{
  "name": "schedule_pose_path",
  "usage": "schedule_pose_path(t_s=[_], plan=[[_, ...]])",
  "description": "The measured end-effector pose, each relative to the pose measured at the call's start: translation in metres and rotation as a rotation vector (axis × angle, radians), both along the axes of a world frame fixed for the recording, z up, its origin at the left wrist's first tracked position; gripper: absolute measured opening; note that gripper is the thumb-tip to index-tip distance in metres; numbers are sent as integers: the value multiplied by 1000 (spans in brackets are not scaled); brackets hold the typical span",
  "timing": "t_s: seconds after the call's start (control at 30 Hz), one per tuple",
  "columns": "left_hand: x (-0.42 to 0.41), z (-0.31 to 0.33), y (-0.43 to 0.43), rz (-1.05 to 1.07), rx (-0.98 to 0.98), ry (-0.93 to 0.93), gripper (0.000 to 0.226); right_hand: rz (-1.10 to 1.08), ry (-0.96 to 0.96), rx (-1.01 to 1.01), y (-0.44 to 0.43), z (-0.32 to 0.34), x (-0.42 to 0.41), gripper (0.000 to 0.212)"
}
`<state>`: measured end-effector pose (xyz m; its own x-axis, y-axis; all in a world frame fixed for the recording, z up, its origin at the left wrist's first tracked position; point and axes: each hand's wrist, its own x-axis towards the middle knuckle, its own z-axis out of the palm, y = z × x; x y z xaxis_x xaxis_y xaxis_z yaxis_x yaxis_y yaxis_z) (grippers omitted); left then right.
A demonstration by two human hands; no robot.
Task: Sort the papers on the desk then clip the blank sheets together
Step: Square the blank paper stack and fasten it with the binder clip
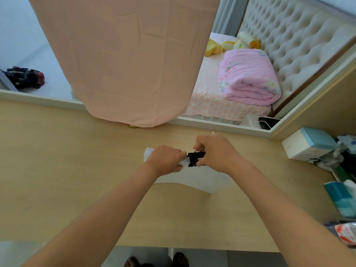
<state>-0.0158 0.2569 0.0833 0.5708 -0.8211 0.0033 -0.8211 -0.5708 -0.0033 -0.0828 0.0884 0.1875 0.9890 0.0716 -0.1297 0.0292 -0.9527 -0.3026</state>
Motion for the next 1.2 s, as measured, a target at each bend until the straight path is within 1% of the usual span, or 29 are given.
schedule_pose_path(t_s=[0.23, 0.33, 0.43, 0.53, 0.57, 0.67, 0.7, 0.73, 0.83, 0.9, 0.97, 1.07, 1.13, 1.2], plan=[[4, 2, 1, 8, 18, 33, 23, -58, 58, -140, 11, -7, 8, 45], [5, 4, 1, -6, 29, 32, 22, -63, 72, -141, 16, -15, 9, 47], [3, 6, 2, -9, 33, 21, 17, -76, 77, -103, 17, -22, 11, 54], [5, 5, 2, -3, 37, 30, 19, -85, 75, -58, 11, -29, 10, 61], [6, 4, 1, -5, 36, 40, 22, -85, 85, -13, 9, -31, 9, 65], [5, 6, 1, -7, 48, 57, 25, -127, 187, 181, -1, -35, 1, 93], [5, 8, 1, 3, 58, 56, 24, -142, 216, 217, -6, -36, -1, 95], [4, 9, 1, 10, 63, 54, 24, -147, 231, 231, -9, -37, -1, 92], [5, 6, 0, -9, 59, 45, 24, -86, 225, 188, -14, -35, 5, 76], [6, 4, 1, -11, 44, 50, 24, -53, 172, 183, -14, -34, 9, 63], [6, 2, 2, -6, 36, 39, 24, -58, 99, 239, -14, -37, 8, 55], [6, 0, 4, 1, 42, 3, 24, -109, 50, 363, -16, -43, 3, 54], [7, -2, 2, -8, 42, 1, 25, -121, 47, 361, -17, -46, 1, 55], [8, -4, 1, -11, 28, 17, 25, -93, 44, 307, -17, -47, 0, 54]])
